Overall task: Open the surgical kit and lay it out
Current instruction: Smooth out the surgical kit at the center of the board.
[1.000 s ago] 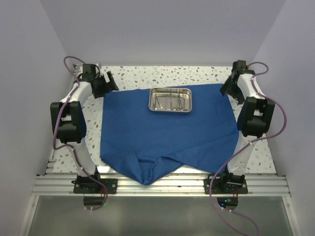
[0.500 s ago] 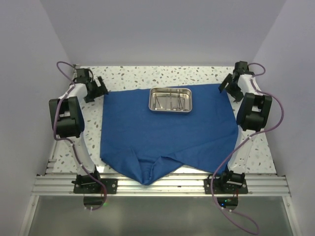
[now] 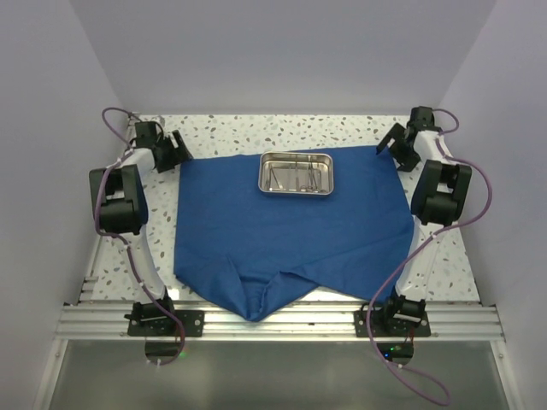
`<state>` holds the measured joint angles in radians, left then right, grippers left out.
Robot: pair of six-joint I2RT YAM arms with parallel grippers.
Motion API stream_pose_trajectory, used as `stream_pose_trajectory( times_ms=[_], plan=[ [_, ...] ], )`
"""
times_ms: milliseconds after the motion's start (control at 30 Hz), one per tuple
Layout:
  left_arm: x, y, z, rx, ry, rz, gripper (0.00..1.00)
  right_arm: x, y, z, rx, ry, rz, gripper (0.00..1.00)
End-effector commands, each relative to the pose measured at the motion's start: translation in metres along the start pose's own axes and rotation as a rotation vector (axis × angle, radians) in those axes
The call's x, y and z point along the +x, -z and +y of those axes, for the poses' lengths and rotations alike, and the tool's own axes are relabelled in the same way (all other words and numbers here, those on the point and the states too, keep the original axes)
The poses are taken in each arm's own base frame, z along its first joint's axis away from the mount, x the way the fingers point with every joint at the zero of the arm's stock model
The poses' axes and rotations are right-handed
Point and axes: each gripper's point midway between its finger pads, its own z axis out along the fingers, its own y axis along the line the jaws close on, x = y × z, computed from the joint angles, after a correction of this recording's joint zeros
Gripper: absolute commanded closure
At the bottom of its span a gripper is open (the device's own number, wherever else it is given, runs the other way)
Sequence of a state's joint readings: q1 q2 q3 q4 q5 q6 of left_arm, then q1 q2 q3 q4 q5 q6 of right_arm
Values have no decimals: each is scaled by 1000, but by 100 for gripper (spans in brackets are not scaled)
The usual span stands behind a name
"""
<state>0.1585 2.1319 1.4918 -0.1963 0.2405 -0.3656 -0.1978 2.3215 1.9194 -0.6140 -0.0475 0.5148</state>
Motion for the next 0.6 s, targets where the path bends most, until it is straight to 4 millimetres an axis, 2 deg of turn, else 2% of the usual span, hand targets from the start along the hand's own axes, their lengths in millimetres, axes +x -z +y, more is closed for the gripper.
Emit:
stream_pose_trajectory(
  times_ms=[0,33,133,233,333,367,400,433,467,567],
  plan=[
    [52,-21,-8,93,54,133,23,14,-20,9,-75,-9,51,9],
    [55,-21,-12,103,49,139,26,15,-22,9,-78,-9,55,11],
    [63,-22,-22,134,48,155,34,18,-27,14,-103,-15,69,28],
    [70,-22,-34,164,41,165,39,20,-27,17,-125,-17,80,34],
    [78,-23,-43,189,45,176,44,18,-24,15,-113,-15,68,33],
    [80,-23,-45,194,45,180,47,15,-21,12,-90,-19,53,24],
    [84,-24,-48,202,50,191,50,13,-22,3,-45,-24,27,25],
    [88,-25,-52,210,45,197,53,2,-10,3,-29,-29,-22,29],
    [89,-25,-53,213,44,199,54,2,-10,-1,-21,-41,-45,42],
    [93,-23,-57,219,40,203,57,-10,5,-1,-17,-47,-105,54]
  ],
)
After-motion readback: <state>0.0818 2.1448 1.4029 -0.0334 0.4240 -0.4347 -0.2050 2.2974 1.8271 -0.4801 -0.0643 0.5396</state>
